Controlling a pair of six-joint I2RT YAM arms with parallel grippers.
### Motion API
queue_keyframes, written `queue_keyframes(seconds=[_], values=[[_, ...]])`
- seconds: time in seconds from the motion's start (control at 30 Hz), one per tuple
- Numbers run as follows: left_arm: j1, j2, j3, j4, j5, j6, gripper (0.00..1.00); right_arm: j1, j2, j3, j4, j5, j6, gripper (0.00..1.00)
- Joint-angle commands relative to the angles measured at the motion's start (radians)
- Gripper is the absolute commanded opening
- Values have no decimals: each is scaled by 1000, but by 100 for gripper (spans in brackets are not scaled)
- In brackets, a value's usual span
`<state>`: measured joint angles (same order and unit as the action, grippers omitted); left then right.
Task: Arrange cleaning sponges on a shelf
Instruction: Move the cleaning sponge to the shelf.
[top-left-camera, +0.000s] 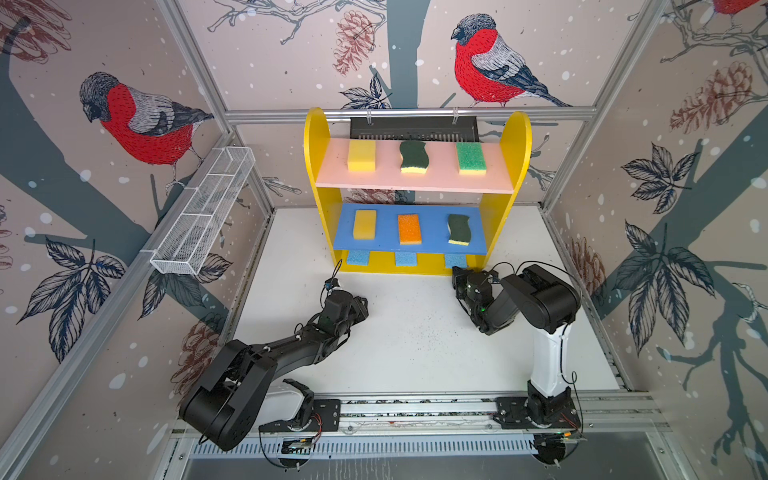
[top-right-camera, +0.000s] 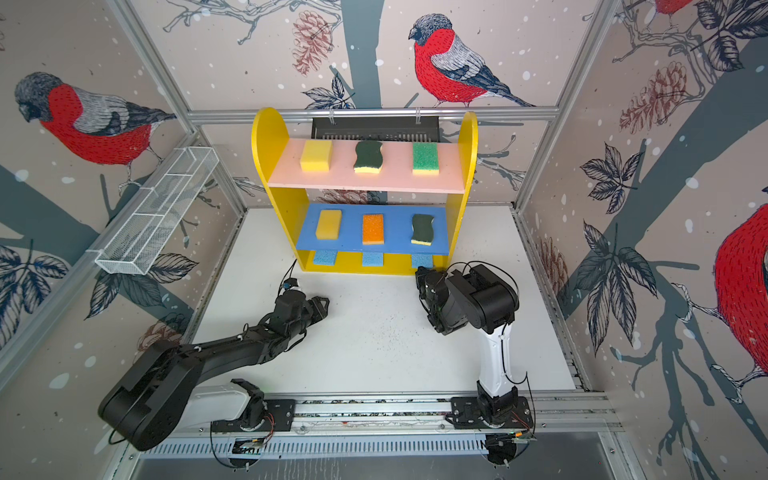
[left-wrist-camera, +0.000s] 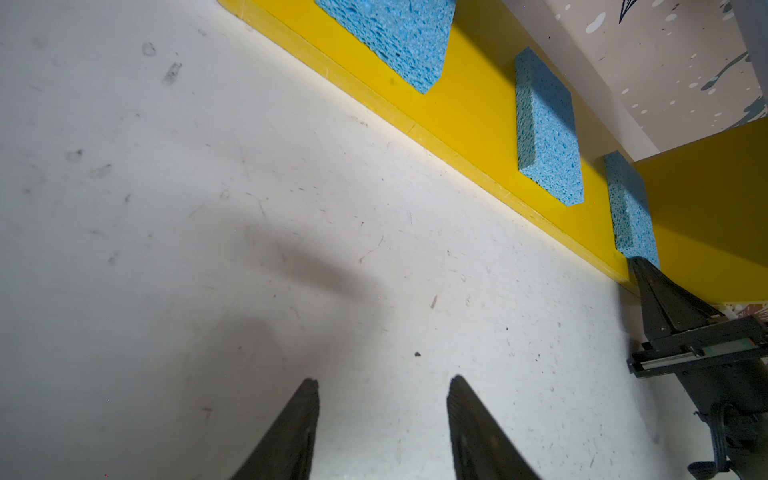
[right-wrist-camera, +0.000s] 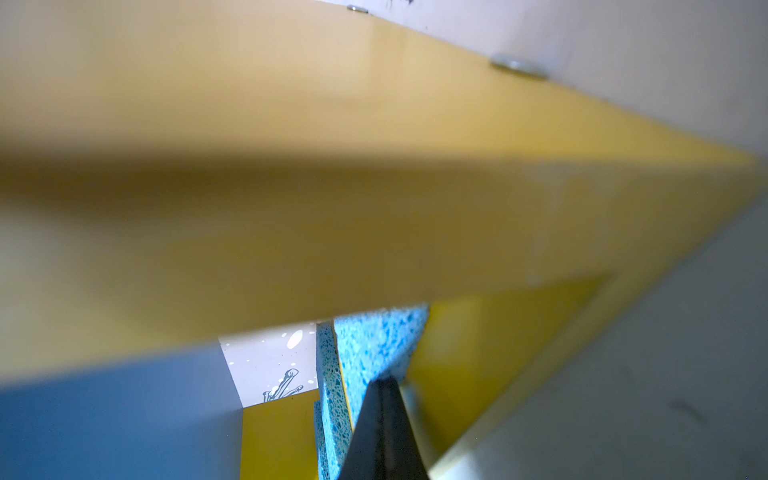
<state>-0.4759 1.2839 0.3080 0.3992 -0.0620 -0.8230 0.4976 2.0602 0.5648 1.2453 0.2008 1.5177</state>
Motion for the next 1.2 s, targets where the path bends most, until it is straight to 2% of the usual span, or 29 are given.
queue_keyframes(seconds=[0.0,0.33,0.5,0.83,1.0,1.17], values=[[1,3,0,10,-12,-1,51,4,15,2,-247,-17,-52,0],[2,-22,-10,0,-13,1,52,21,1,-14,-253,-11,-43,0],[1,-46,-12,-26,-30,4,53,49,-35,-15,-266,-8,-85,0],[2,-162,0,-145,-113,41,56,124,-258,-57,-452,14,-181,7],[1,-253,21,-241,-203,91,57,160,-391,-31,-683,13,-325,19],[2,-373,30,-309,-332,169,58,215,-505,-11,-890,70,-427,43]])
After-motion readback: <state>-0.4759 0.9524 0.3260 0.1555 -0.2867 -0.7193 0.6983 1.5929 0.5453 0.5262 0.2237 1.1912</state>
